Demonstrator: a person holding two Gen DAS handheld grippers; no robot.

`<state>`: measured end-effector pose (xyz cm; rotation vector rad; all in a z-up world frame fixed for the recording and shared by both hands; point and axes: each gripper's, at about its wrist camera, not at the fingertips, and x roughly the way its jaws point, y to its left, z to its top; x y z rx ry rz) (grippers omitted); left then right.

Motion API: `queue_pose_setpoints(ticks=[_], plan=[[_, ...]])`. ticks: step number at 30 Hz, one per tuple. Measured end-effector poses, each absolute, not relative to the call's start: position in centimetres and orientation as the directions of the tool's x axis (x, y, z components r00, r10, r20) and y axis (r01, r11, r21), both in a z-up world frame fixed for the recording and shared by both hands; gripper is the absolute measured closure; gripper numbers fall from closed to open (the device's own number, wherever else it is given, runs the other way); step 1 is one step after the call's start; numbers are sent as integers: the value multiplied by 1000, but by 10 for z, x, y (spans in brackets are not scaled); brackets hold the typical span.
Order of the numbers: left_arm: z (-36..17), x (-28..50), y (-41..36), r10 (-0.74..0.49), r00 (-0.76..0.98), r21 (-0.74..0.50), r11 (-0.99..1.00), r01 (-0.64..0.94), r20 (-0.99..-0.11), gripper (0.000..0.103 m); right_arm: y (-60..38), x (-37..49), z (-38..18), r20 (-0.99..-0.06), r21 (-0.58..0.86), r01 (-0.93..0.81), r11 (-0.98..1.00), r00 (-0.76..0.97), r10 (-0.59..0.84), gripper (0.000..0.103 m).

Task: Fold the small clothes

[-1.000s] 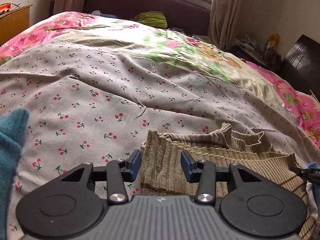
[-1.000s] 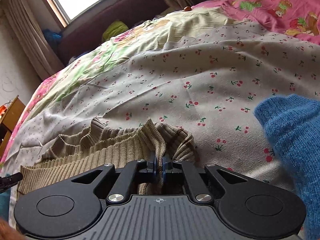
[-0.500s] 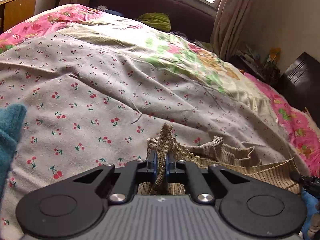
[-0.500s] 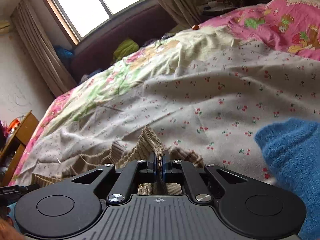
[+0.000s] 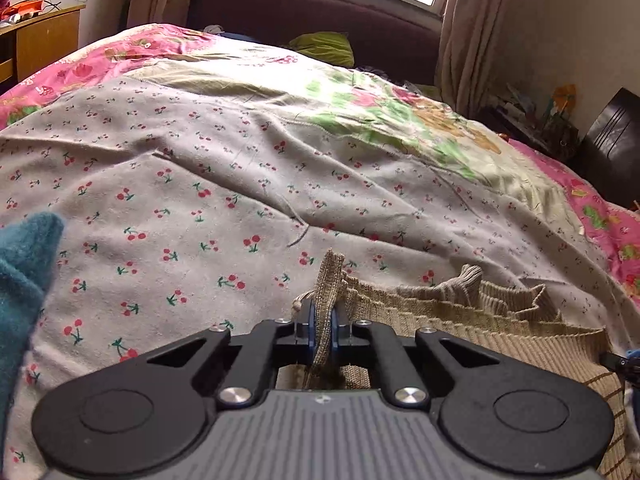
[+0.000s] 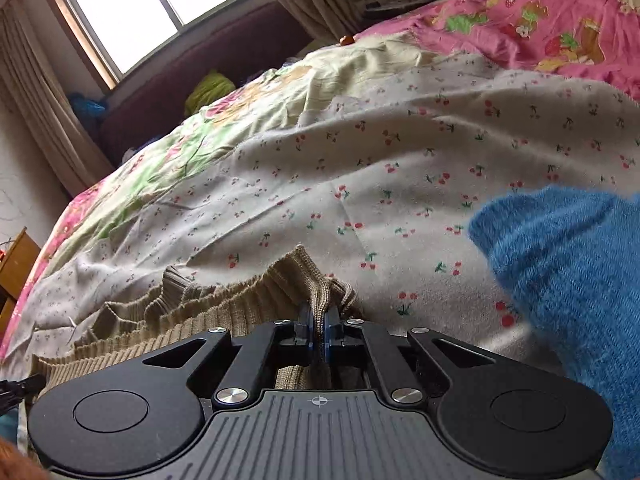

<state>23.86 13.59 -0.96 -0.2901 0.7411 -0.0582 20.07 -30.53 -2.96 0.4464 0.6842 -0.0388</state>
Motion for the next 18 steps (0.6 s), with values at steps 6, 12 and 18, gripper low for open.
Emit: queue_pose_setpoints(ticks=[6, 12, 18], plan=[[-11, 248, 124, -59, 747, -154, 986, -59, -662, 83, -303, 209, -36, -653, 318, 216, 923, 756, 49, 99], [-10, 230, 146, -11, 751, -184, 972, -147, -660, 63, -296, 196, -25, -643, 274, 183, 944, 765, 38, 92], [19, 191, 144, 8, 807, -169, 977, -133, -591, 61, -276, 152, 13, -549, 287, 58, 956, 828, 115, 89]])
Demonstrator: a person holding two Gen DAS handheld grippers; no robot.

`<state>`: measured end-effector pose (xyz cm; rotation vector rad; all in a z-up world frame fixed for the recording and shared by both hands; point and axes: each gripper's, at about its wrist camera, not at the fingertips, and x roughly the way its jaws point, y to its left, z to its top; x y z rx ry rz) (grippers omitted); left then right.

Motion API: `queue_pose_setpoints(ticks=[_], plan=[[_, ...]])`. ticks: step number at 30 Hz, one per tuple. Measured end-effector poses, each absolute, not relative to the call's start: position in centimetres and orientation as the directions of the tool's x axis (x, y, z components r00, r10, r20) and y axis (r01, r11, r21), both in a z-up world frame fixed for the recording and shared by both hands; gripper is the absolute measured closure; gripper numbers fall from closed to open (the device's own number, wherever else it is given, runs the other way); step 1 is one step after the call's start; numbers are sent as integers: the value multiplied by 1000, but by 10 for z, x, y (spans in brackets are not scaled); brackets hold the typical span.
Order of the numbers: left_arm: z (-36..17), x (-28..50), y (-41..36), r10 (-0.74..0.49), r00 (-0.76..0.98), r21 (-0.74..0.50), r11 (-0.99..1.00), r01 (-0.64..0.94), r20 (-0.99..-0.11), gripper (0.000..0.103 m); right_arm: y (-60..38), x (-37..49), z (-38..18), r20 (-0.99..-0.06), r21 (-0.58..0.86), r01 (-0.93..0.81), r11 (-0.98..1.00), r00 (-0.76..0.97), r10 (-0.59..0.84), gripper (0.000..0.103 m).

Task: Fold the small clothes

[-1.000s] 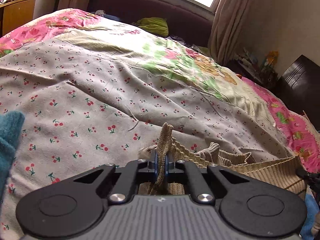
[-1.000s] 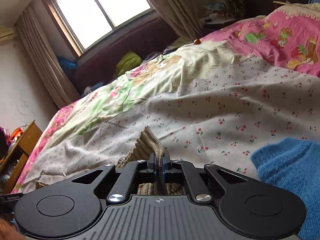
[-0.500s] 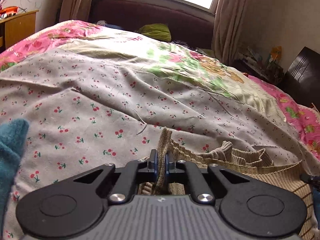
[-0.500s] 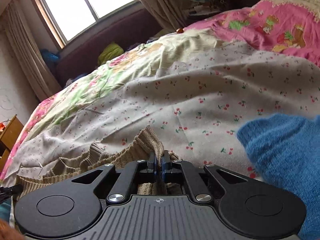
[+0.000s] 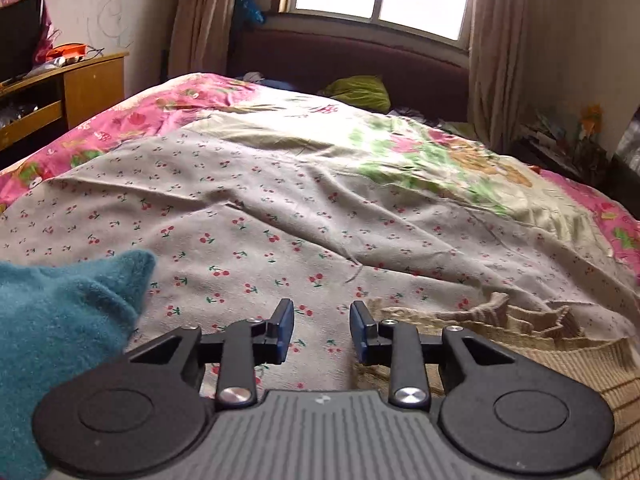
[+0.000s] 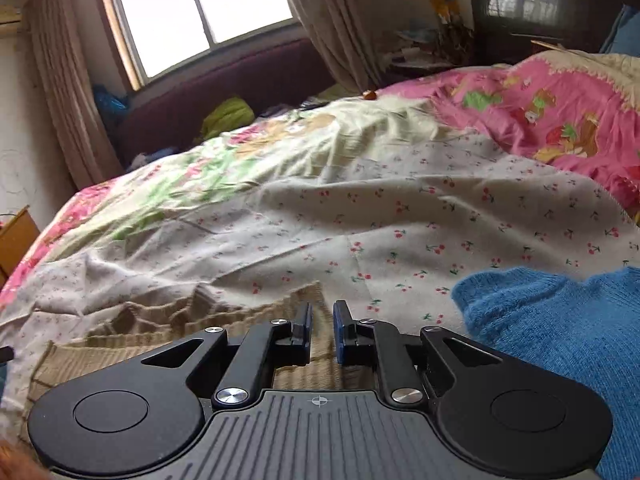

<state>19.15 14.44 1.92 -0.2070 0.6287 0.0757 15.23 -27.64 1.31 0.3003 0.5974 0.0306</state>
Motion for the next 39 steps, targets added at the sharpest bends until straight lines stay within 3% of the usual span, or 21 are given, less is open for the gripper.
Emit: queue_pose_setpoints(ticks=[4, 6, 8, 15, 18, 20, 24, 27, 30, 34, 39], plan=[[11, 174, 111, -131, 777, -223, 975, -13, -616, 58, -248, 137, -2, -587, 290, -33, 957, 784, 204, 89], [-2, 168, 91, -161, 751, -206, 978, 35, -640, 58, -247, 136, -22, -647, 224, 27, 974, 752, 128, 91], [-16, 165, 80, -160, 722, -188, 981, 43, -673, 58, -261, 133, -40, -669, 200, 87, 976, 740, 72, 103], [-26, 151, 96, -123, 717, -177, 984, -1, -687, 58, -296, 120, -45, -679, 284, 203, 937, 732, 48, 103], [-18, 143, 99, -89, 732, -174, 984, -40, -676, 58, -284, 111, -28, -635, 250, 167, 954, 772, 31, 103], [-11, 134, 98, -78, 749, -161, 986, -39, -658, 57, -273, 106, -16, -602, 215, 133, 968, 798, 23, 91], [-10, 121, 95, -80, 748, -151, 988, -27, -658, 56, -249, 97, -6, -576, 210, 33, 977, 812, 97, 91], [-23, 119, 99, -50, 716, -130, 990, -57, -697, 56, -243, 99, -18, -627, 213, 19, 977, 769, 122, 90], [-33, 116, 109, -40, 693, -150, 984, -99, -720, 45, -253, 100, -41, -696, 211, 87, 974, 712, 87, 95], [-33, 110, 110, -36, 704, -154, 983, -105, -709, 45, -255, 86, -22, -680, 208, 146, 967, 732, 36, 92], [-23, 100, 110, -42, 736, -166, 981, -96, -675, 46, -233, 66, -10, -652, 197, 100, 975, 757, 54, 90]])
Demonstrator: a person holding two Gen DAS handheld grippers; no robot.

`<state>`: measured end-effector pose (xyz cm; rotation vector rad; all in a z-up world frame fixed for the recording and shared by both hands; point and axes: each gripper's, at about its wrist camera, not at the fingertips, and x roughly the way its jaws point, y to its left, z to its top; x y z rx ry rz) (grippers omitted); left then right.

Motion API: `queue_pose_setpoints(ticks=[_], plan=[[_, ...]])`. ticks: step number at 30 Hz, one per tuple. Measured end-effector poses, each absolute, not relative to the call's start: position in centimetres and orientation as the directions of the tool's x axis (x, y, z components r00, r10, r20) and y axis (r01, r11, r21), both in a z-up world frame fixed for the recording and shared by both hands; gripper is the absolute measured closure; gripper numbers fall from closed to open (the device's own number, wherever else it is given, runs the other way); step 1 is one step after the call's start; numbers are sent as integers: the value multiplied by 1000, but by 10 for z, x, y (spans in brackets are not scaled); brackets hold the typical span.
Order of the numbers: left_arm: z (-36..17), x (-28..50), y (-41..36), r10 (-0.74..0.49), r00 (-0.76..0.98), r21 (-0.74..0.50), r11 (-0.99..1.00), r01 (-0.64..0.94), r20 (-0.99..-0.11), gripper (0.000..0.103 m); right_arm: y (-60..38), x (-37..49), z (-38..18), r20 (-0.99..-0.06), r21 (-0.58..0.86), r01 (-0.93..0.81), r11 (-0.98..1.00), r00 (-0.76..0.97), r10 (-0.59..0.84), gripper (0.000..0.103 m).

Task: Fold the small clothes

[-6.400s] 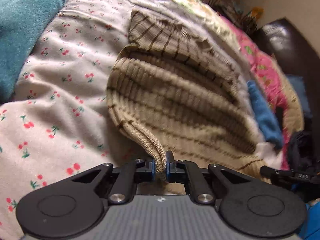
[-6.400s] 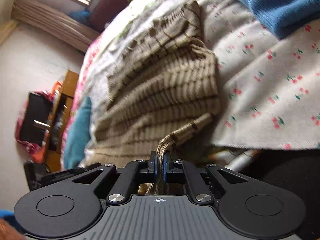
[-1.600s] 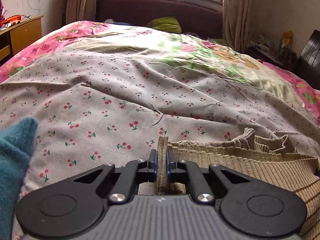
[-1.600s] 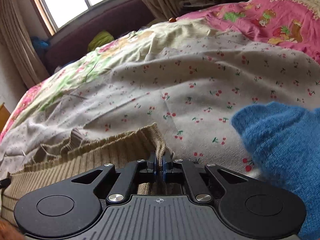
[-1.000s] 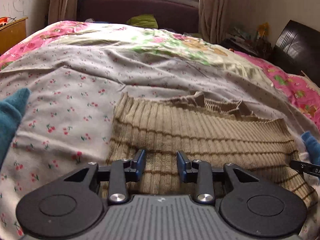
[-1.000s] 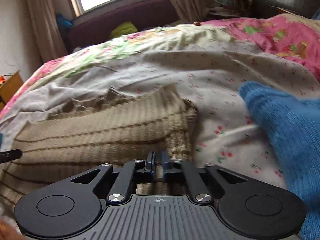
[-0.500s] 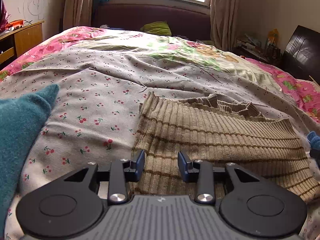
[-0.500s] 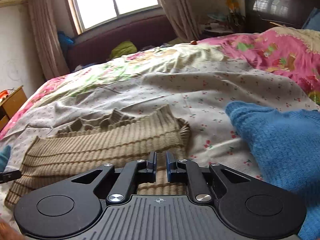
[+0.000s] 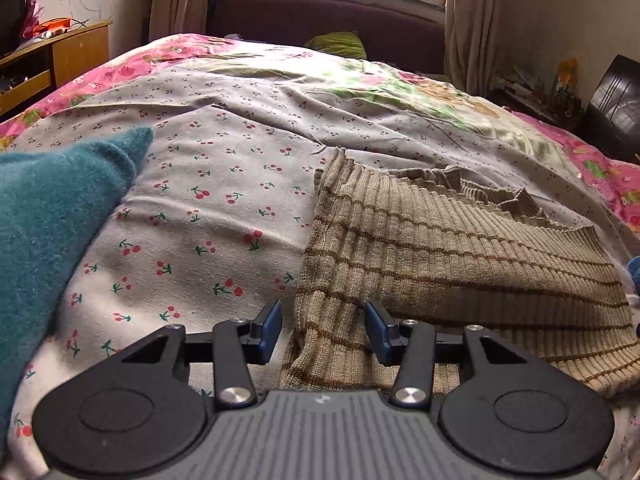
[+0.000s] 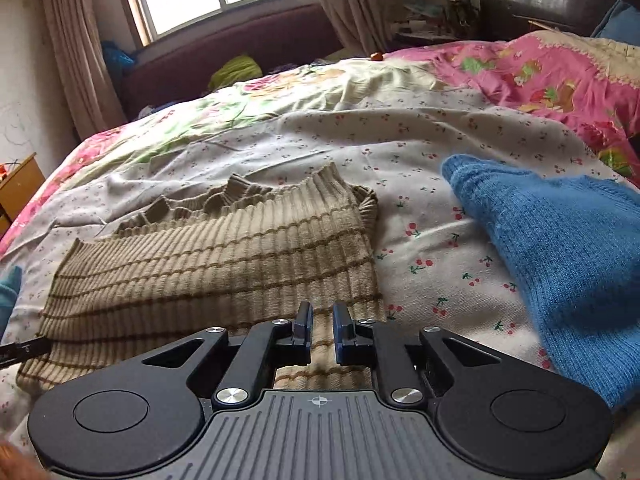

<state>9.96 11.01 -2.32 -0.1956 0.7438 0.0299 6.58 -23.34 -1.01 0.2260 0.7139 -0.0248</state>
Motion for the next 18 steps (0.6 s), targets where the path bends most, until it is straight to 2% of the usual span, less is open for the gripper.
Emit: queue_pose_setpoints(ticks=[3, 6, 12, 16, 18], plan=[[-22, 99, 116, -59, 731, -195, 975, -103, -680, 46, -225, 64, -25, -693, 194, 104, 975, 718, 61, 90], [-35, 107, 117, -51, 677, -179, 977, -120, -735, 45, -226, 64, -42, -723, 158, 130, 979, 691, 24, 94], [-36, 103, 113, -45, 684, -163, 981, -109, -729, 45, -221, 52, -23, -673, 147, 114, 983, 740, 15, 90], [-38, 103, 114, -45, 676, -165, 980, -115, -735, 45, -227, 57, -41, -721, 176, 137, 975, 692, 33, 91], [-40, 104, 113, -39, 671, -158, 981, -117, -741, 45, -227, 55, -47, -711, 177, 130, 976, 702, 36, 92]])
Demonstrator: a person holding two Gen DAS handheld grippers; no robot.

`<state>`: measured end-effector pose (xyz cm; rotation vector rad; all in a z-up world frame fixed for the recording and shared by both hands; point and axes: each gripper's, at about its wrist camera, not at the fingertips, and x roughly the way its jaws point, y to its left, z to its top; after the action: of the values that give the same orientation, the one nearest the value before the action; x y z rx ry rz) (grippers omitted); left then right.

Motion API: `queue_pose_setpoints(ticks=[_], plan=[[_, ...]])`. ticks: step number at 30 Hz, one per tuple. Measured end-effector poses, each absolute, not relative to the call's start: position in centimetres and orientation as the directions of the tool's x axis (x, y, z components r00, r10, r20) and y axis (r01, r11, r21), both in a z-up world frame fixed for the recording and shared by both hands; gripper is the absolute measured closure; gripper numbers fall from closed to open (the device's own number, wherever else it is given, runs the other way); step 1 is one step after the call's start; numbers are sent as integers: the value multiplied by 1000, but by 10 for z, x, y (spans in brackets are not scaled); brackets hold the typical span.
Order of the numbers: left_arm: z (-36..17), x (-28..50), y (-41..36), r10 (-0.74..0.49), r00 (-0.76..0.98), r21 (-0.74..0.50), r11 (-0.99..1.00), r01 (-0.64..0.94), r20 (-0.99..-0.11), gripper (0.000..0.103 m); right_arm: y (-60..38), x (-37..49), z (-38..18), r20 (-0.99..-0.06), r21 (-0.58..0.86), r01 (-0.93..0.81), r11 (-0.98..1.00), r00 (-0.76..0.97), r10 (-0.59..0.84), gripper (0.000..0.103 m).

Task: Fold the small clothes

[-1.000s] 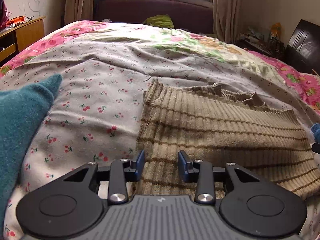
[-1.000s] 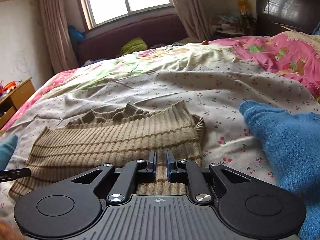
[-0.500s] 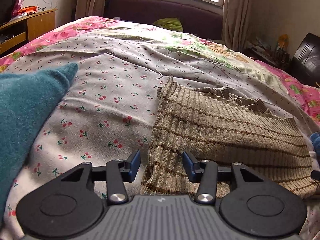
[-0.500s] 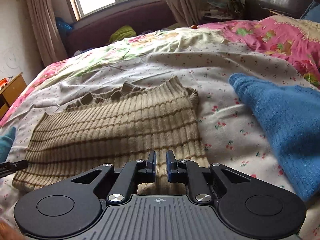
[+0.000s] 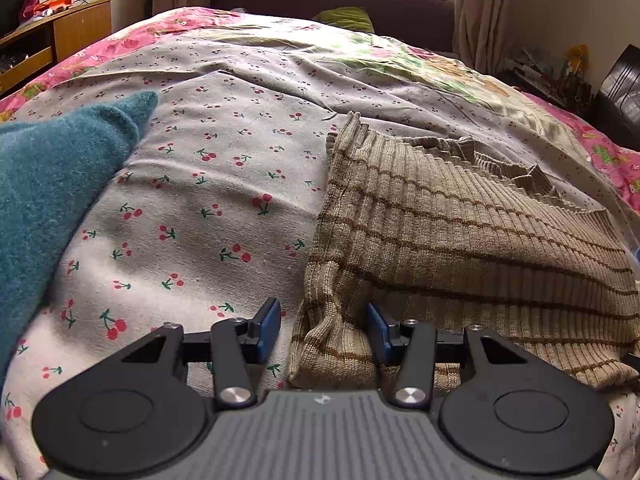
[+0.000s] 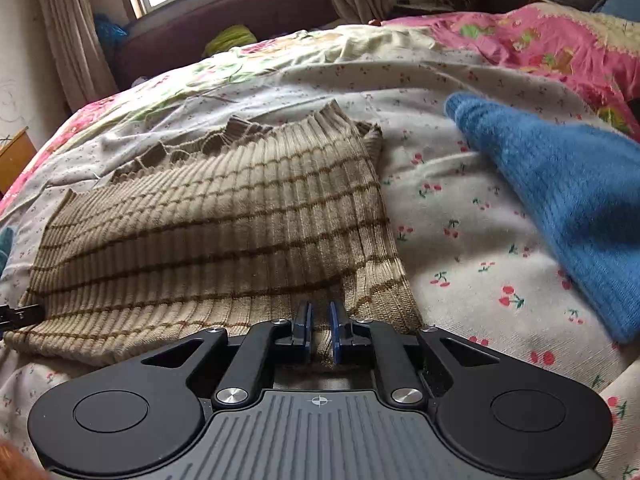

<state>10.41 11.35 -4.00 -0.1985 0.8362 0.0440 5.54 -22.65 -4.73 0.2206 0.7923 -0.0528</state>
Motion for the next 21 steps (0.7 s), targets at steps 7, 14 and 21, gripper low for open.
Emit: queue_pose_setpoints(ticks=[7, 14, 21], plan=[[-38, 100, 105, 1, 678, -104, 988, -114, -735, 44, -229, 45, -39, -659, 206, 114, 972, 750, 51, 91], [-35, 93, 108, -6, 687, -132, 982, -132, -726, 44, -223, 50, -45, -674, 206, 75, 976, 734, 86, 90], [-35, 90, 105, -1, 691, -130, 982, -134, -723, 44, -229, 46, -44, -654, 256, 79, 963, 748, 112, 89]])
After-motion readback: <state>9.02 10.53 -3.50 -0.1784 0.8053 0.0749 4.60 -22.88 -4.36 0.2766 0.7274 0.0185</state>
